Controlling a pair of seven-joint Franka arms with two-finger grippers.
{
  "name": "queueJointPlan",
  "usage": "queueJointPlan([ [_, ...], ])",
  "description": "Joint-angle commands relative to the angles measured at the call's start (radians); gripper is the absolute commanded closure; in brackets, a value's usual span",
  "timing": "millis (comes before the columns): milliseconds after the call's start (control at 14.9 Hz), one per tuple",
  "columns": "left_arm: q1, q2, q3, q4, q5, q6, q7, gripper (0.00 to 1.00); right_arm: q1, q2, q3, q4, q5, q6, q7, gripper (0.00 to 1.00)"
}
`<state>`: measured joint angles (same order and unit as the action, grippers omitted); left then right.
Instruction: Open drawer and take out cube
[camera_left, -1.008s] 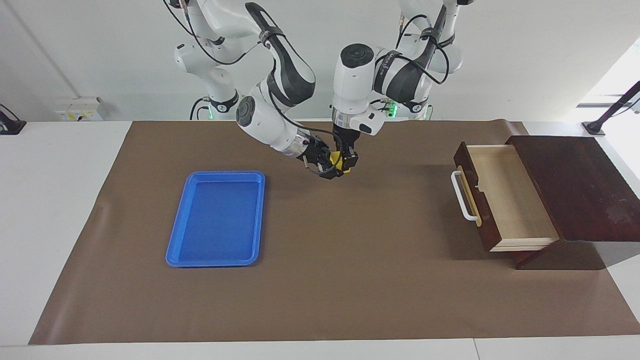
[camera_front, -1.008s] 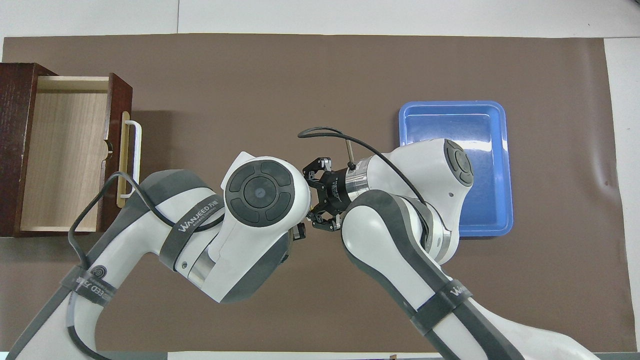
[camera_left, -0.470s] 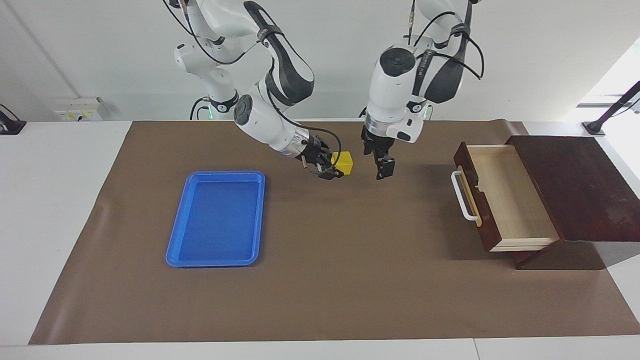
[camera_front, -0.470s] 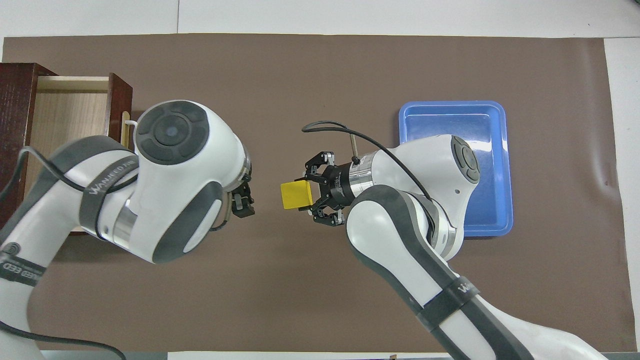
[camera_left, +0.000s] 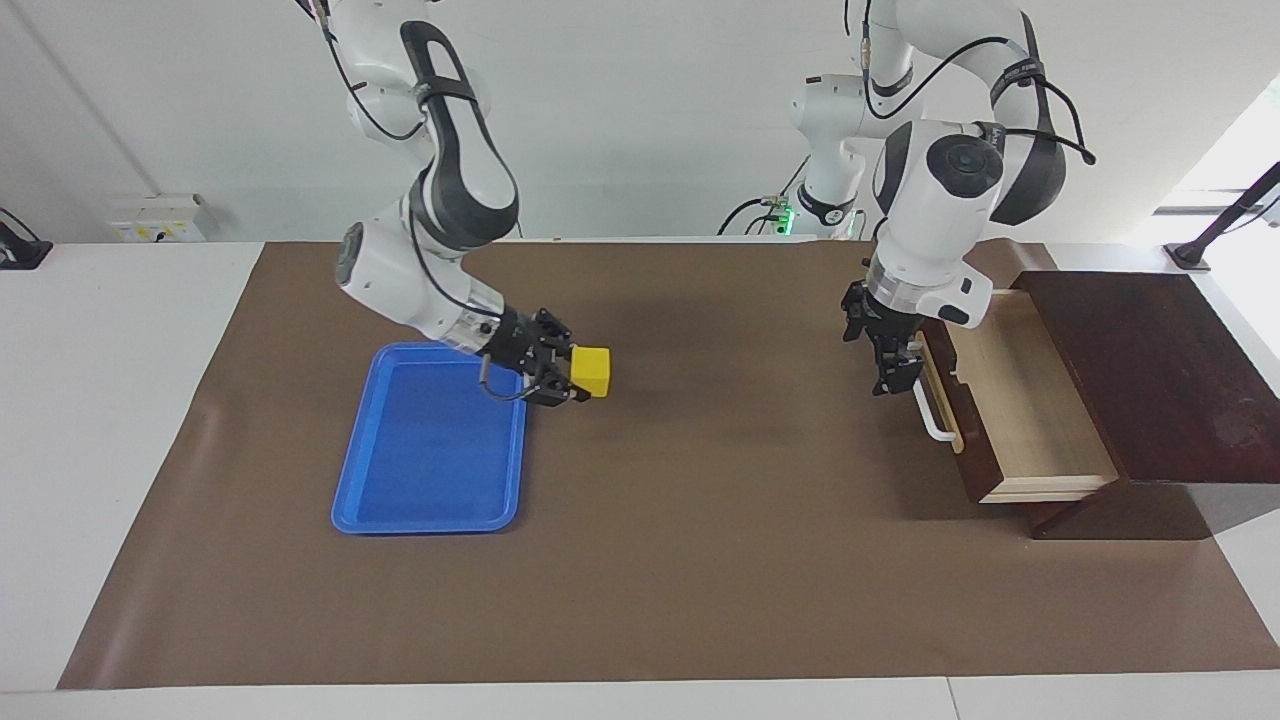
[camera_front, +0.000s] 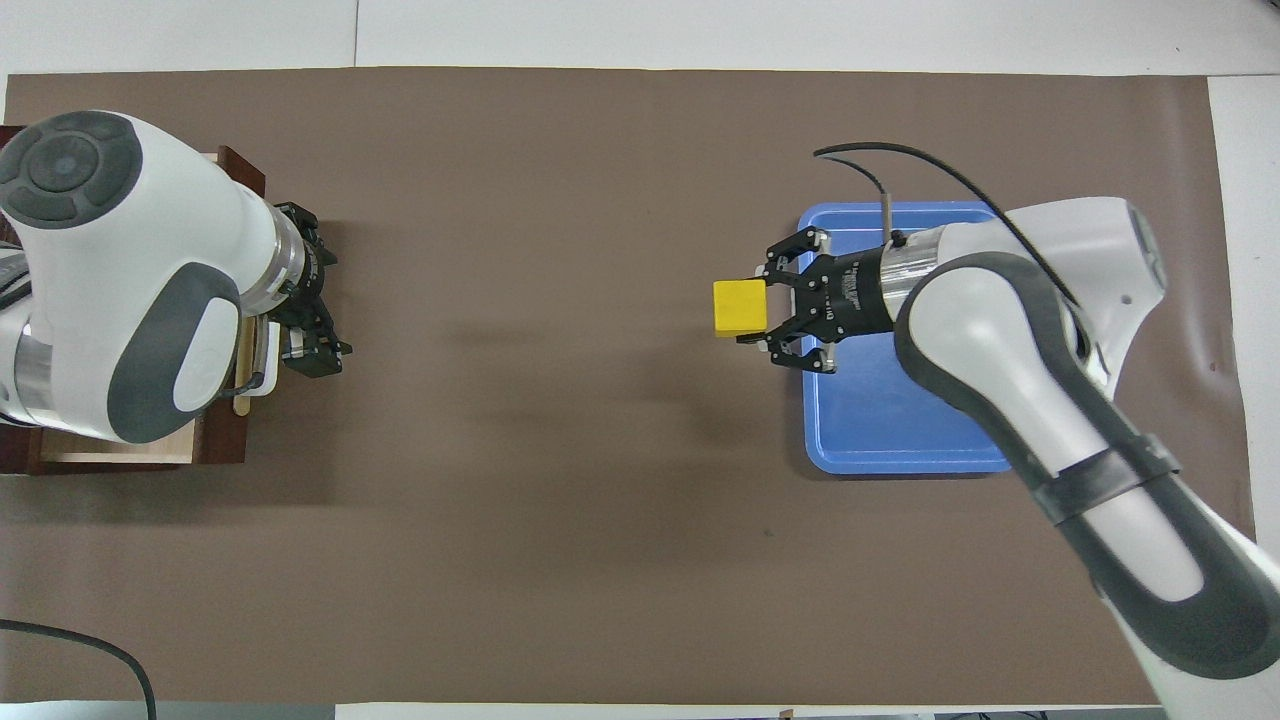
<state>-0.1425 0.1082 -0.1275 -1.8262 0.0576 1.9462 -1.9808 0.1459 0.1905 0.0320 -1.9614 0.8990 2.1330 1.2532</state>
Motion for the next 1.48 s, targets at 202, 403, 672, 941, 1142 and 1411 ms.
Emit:
queueJointPlan([
  [202,0.128,-0.004,-0.012,-0.051,0.031,0.059,0.180,0.00,-0.175,-0.011,0.013,-0.050,-0.075,-0.084,-0.116,1.00],
  [403,0.182,-0.007,-0.011,-0.068,0.039,0.085,0.238,0.00,-0.199,-0.017,0.011,-0.141,-0.081,-0.071,-0.230,1.00],
  [672,0.230,-0.005,-0.012,-0.064,0.132,0.088,0.299,0.00,-0.236,-0.020,0.009,-0.200,-0.083,-0.078,-0.302,1.00],
  [941,0.314,-0.007,-0.012,-0.070,0.140,0.088,0.390,0.00,-0.250,-0.017,0.011,-0.269,-0.081,-0.029,-0.382,1.00],
  [1142,0.383,-0.015,-0.012,-0.082,0.137,0.091,0.456,0.00,-0.249,-0.016,0.013,-0.307,-0.080,0.004,-0.397,1.00],
  [1411,0.406,-0.013,-0.012,-0.079,0.137,0.097,0.504,0.00,-0.235,-0.011,0.014,-0.323,-0.068,0.016,-0.403,1.00],
])
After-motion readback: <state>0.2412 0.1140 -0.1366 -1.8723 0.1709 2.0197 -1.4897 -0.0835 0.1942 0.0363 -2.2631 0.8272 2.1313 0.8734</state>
